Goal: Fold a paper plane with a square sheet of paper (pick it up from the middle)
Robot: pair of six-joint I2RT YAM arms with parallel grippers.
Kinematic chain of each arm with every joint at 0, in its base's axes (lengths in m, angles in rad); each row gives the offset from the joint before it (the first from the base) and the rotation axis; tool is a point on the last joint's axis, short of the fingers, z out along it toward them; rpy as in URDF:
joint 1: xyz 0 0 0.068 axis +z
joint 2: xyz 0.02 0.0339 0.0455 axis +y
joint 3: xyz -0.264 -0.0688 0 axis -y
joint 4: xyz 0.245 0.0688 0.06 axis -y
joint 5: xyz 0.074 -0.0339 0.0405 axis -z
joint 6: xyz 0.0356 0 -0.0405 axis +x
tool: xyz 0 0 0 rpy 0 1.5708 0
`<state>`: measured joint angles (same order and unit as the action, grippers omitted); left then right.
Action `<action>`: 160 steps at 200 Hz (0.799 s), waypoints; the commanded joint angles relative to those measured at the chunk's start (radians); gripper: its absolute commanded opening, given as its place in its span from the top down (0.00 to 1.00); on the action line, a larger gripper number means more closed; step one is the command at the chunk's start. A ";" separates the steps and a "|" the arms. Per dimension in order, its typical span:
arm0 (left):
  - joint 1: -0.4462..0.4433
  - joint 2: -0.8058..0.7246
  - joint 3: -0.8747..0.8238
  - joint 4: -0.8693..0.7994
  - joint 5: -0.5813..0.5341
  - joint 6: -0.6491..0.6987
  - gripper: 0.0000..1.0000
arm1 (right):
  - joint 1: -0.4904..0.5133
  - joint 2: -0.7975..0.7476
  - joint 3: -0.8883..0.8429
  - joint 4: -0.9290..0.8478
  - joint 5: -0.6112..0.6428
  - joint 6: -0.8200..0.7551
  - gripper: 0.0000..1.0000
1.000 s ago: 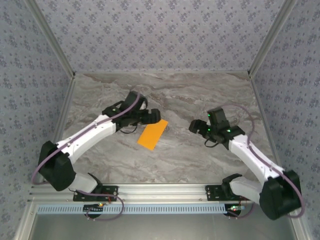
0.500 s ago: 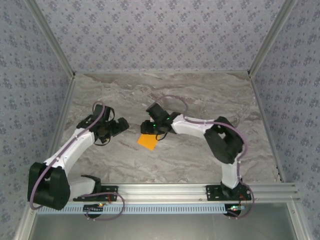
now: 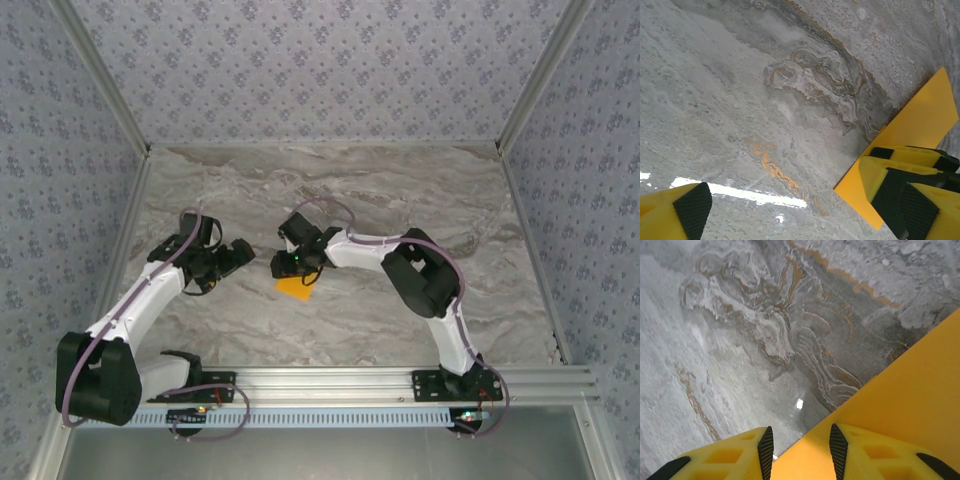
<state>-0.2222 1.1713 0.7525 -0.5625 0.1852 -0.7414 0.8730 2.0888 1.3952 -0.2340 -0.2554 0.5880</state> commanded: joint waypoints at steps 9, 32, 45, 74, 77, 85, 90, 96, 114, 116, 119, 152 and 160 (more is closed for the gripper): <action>0.004 -0.010 -0.010 0.038 0.097 0.042 0.01 | -0.007 -0.088 -0.171 -0.186 -0.037 -0.264 0.63; -0.010 -0.010 -0.034 0.111 0.189 0.043 0.02 | -0.037 -0.211 -0.311 -0.178 -0.099 -0.377 0.63; -0.033 -0.005 -0.040 0.147 0.210 0.029 0.06 | -0.045 -0.274 -0.328 -0.188 -0.087 -0.368 0.62; -0.120 0.023 -0.028 0.231 0.257 0.009 0.15 | -0.049 -0.422 -0.353 -0.221 -0.038 -0.202 0.49; -0.131 0.027 -0.028 0.244 0.258 0.006 0.16 | -0.053 -0.441 -0.363 -0.219 -0.030 -0.181 0.47; -0.164 0.042 -0.027 0.283 0.266 -0.003 0.18 | -0.063 -0.488 -0.392 -0.214 -0.010 -0.119 0.43; -0.183 0.055 -0.025 0.305 0.273 -0.010 0.20 | -0.072 -0.519 -0.415 -0.210 0.010 -0.076 0.41; -0.207 0.074 -0.019 0.332 0.284 -0.019 0.23 | -0.085 -0.559 -0.445 -0.202 0.031 -0.026 0.38; -0.273 0.148 0.010 0.407 0.320 -0.041 0.35 | -0.129 -0.680 -0.541 -0.170 0.067 0.113 0.33; -0.281 0.161 0.013 0.415 0.322 -0.044 0.36 | -0.135 -0.691 -0.554 -0.167 0.070 0.125 0.32; -0.292 0.173 0.021 0.425 0.325 -0.046 0.38 | -0.142 -0.711 -0.569 -0.163 0.076 0.144 0.32; -0.401 0.365 0.134 0.480 0.347 -0.060 0.59 | -0.223 -0.859 -0.700 -0.146 0.104 0.257 0.28; -0.416 0.405 0.163 0.473 0.342 -0.062 0.62 | -0.246 -0.876 -0.725 -0.132 0.089 0.278 0.28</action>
<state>-0.5888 1.4853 0.8215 -0.1574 0.4915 -0.7937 0.6731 1.2655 0.7338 -0.3790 -0.1928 0.7227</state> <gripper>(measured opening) 0.418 0.723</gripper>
